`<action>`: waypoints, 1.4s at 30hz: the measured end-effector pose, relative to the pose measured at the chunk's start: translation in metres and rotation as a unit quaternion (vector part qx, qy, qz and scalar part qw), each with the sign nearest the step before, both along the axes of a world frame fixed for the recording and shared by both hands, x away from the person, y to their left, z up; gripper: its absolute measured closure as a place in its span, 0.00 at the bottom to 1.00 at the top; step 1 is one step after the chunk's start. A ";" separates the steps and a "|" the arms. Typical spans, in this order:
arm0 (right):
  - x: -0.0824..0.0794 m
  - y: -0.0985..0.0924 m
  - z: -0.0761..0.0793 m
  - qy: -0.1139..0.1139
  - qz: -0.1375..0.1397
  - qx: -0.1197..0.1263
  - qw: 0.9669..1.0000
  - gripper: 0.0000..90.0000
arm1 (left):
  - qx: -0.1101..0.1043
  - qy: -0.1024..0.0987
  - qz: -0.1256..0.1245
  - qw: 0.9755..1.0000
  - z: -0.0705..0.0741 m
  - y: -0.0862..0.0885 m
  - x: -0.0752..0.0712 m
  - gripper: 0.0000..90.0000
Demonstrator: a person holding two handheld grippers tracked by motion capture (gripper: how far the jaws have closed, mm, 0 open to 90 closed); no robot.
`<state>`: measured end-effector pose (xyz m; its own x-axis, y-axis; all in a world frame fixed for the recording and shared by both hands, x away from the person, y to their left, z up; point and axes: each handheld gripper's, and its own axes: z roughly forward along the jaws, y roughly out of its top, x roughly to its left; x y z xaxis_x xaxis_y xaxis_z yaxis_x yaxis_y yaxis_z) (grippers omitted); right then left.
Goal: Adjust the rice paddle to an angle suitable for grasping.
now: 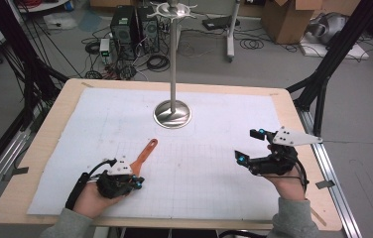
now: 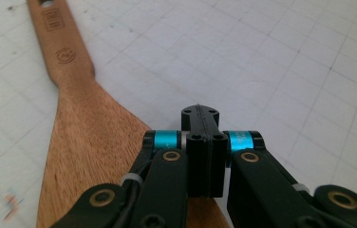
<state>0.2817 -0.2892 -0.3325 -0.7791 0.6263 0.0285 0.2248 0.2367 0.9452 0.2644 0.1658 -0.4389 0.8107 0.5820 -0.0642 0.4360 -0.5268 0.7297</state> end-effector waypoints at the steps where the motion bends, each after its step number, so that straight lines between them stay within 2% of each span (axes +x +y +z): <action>1: 0.000 0.001 0.000 -0.002 0.001 0.000 1.000 0.10 | -0.001 -0.001 0.003 1.000 0.000 0.003 0.000 1.00; 7: 0.001 0.003 0.000 0.000 0.004 -0.001 1.000 0.10 | -0.006 -0.001 0.017 1.000 0.000 0.012 0.002 1.00; 10: 0.001 0.002 0.000 0.000 0.003 -0.002 1.000 0.10 | -0.032 -0.008 0.009 0.999 0.004 0.016 0.005 1.00; 15: 0.001 0.003 0.000 0.002 0.002 -0.004 1.000 0.10 | -0.047 -0.025 0.041 0.998 0.015 0.024 0.020 1.00; 17: 0.001 0.003 -0.001 0.003 0.002 -0.007 1.000 0.10 | -0.035 -0.031 0.057 0.997 0.016 0.028 0.032 1.00; 18: 0.001 0.003 -0.001 0.003 0.002 -0.007 1.000 0.10 | -0.035 -0.031 0.057 0.997 0.016 0.028 0.032 1.00; 19: 0.001 0.003 -0.002 0.003 0.000 -0.008 1.000 0.10 | -0.026 -0.033 0.063 0.997 0.015 0.030 0.042 1.00; 21: 0.001 0.003 -0.002 0.003 -0.001 -0.007 1.000 0.10 | -0.019 -0.030 0.070 0.997 0.014 0.031 0.052 1.00; 25: 0.001 0.001 -0.002 0.004 -0.003 -0.005 1.000 0.10 | -0.015 -0.024 0.074 0.997 0.013 0.032 0.061 1.00; 26: 0.002 0.000 -0.002 0.002 -0.002 -0.005 1.000 0.10 | -0.022 -0.020 0.083 0.996 0.011 0.033 0.066 1.00; 29: 0.000 0.000 -0.002 0.004 -0.001 -0.003 1.000 0.10 | -0.027 -0.009 0.086 0.996 0.007 0.035 0.073 1.00; 33: 0.000 0.001 -0.001 0.000 0.001 -0.004 1.000 0.10 | -0.029 -0.008 0.090 0.996 0.003 0.034 0.078 1.00; 41: 0.001 0.001 -0.002 0.003 0.000 -0.003 1.000 0.10 | -0.021 -0.002 0.085 0.996 -0.003 0.027 0.085 1.00; 42: 0.001 0.000 -0.002 0.003 -0.001 -0.003 1.000 0.10 | -0.010 -0.004 0.076 0.997 -0.002 0.023 0.085 1.00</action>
<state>0.2826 -0.2887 -0.3340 -0.7781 0.6275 0.0305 0.2315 0.2412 0.9425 0.3496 0.1887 -0.4407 0.7133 0.6972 -0.0712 0.5046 -0.4404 0.7426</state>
